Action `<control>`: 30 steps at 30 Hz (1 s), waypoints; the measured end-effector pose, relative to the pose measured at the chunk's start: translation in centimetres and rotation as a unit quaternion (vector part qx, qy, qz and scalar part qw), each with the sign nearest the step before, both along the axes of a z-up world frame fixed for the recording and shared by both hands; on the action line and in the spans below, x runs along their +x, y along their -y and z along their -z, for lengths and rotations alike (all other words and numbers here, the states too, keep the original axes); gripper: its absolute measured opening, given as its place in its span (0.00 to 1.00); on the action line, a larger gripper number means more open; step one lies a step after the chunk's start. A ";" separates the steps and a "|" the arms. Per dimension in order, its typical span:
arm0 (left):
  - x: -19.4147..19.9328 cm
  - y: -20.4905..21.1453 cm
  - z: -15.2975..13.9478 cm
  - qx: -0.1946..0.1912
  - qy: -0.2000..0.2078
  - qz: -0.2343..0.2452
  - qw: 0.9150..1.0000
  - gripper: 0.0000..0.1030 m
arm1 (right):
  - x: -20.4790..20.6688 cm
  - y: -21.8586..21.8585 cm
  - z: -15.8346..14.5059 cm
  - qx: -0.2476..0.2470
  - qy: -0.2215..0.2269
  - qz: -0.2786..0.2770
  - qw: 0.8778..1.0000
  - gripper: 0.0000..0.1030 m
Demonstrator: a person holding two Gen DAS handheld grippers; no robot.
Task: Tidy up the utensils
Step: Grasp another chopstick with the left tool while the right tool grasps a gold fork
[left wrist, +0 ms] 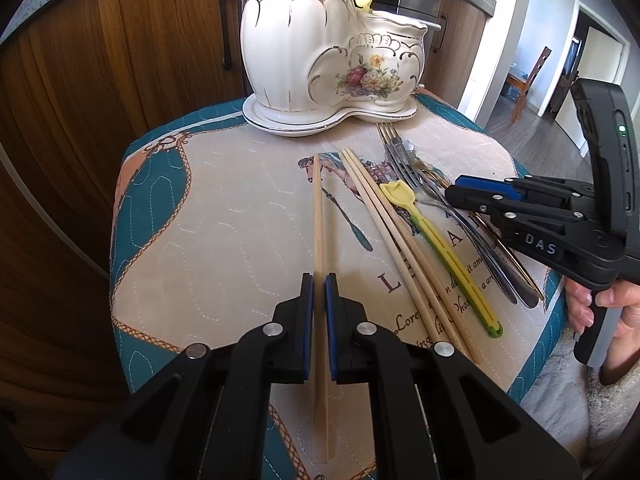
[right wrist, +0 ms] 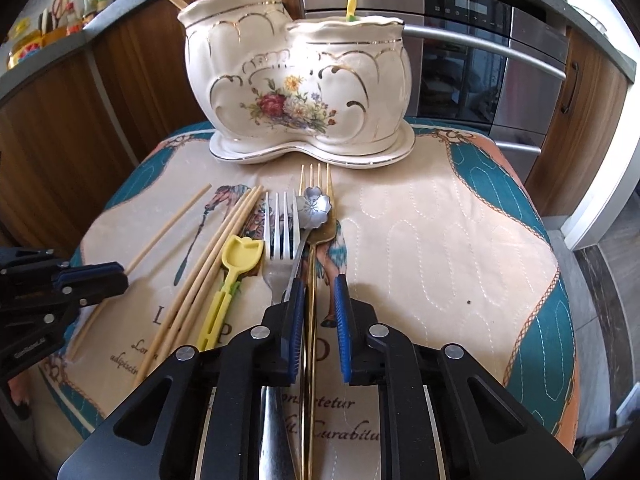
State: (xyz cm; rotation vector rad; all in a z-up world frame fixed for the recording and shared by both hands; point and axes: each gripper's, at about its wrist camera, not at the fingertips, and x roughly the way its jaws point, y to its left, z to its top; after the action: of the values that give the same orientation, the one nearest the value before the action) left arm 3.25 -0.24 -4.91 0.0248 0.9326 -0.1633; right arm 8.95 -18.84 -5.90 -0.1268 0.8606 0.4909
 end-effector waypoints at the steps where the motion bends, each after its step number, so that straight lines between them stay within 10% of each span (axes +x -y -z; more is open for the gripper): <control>1: 0.0 0.0 0.0 -0.001 0.000 0.001 1.000 0.06 | 0.1 -0.1 0.1 -0.003 0.000 0.001 1.000 0.16; 15: 0.2 -0.3 0.0 -0.002 0.005 -0.006 1.000 0.06 | 0.4 0.2 -0.2 0.019 0.000 0.008 1.000 0.06; 30: -0.6 0.0 -1.2 -0.002 0.026 -0.014 1.000 0.06 | -1.5 2.3 -3.7 0.054 0.094 0.010 0.994 0.06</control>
State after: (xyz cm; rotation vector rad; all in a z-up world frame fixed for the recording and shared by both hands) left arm 2.65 -0.23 -3.74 0.0128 0.8808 -0.1382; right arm 7.44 -21.15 -2.19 -0.0630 0.6498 0.4973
